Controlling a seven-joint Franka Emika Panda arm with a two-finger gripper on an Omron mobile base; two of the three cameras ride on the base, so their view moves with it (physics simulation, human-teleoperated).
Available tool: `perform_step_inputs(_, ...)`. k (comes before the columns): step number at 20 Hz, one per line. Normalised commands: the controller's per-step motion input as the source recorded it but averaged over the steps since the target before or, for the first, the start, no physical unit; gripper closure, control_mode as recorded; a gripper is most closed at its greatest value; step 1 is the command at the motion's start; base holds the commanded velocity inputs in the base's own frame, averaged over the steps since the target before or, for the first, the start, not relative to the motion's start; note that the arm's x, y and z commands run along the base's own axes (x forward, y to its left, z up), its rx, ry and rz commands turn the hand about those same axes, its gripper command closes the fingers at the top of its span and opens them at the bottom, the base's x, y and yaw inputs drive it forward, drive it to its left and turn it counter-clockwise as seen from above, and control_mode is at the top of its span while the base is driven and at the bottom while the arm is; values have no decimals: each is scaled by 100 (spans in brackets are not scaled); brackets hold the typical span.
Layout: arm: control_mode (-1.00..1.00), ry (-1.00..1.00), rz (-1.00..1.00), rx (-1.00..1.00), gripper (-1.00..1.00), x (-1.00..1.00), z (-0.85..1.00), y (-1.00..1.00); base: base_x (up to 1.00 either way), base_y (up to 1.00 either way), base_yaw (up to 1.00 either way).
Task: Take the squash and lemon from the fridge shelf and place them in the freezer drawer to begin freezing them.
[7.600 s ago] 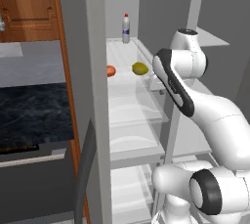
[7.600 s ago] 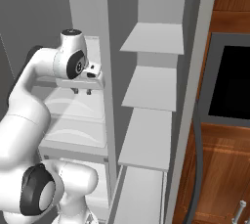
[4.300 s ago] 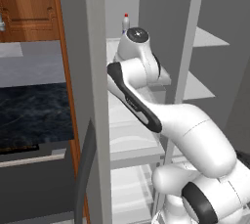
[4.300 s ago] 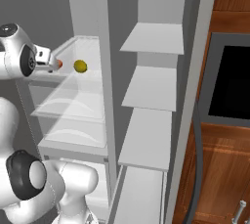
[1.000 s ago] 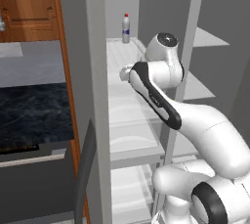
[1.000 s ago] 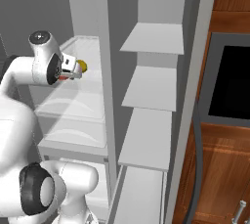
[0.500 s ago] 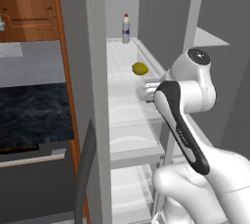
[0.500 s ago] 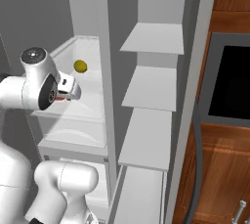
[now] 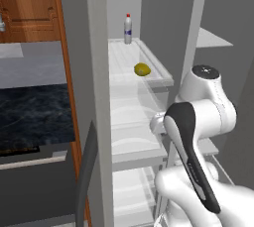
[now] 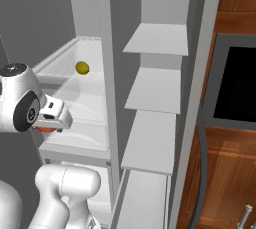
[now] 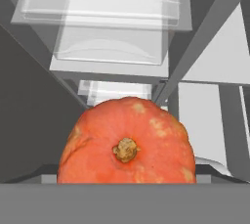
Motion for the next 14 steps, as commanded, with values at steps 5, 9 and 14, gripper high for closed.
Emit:
perform_step_inputs(5, -100, -8, 0, -2, 100, -40, -21, -24, 0, 0, 0)
perform_step_inputs(9, -100, -7, 0, 3, 100, -10, 0, -14, 0, 0, 0)
perform_step_inputs(14, -100, -2, 0, 0, 100, -6, 0, -3, 0, 0, 0)
